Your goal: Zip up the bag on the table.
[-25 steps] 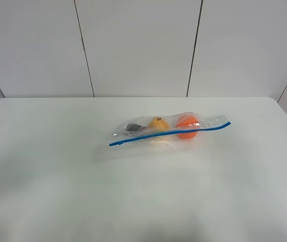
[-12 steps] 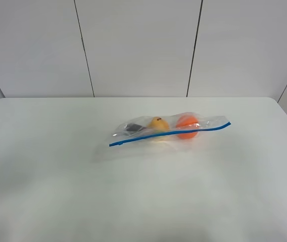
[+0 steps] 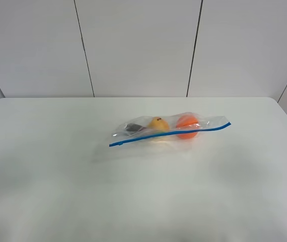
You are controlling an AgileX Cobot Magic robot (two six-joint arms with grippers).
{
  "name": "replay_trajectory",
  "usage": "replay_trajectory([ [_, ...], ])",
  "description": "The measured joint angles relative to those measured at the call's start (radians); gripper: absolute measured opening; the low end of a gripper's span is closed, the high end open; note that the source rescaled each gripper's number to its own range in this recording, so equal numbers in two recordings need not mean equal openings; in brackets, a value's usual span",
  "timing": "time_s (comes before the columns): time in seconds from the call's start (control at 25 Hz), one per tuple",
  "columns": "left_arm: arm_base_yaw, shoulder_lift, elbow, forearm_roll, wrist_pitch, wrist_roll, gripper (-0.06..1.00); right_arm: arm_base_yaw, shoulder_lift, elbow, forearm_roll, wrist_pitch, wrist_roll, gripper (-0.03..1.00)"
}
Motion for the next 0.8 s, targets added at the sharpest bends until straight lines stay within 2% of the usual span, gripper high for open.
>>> replay_trajectory([
  [0.2, 0.000, 0.000, 0.000, 0.000, 0.000, 0.000, 0.72, 0.000, -0.033, 0.083, 0.000, -0.008, 0.008, 0.80],
  [0.44, 0.000, 0.000, 0.000, 0.000, 0.000, 0.000, 0.72, 0.000, -0.033, 0.088, -0.016, -0.045, 0.020, 0.80],
  [0.8, 0.000, 0.000, 0.000, 0.000, 0.000, 0.000, 0.72, 0.000, -0.033, 0.098, -0.020, -0.047, 0.020, 0.80],
])
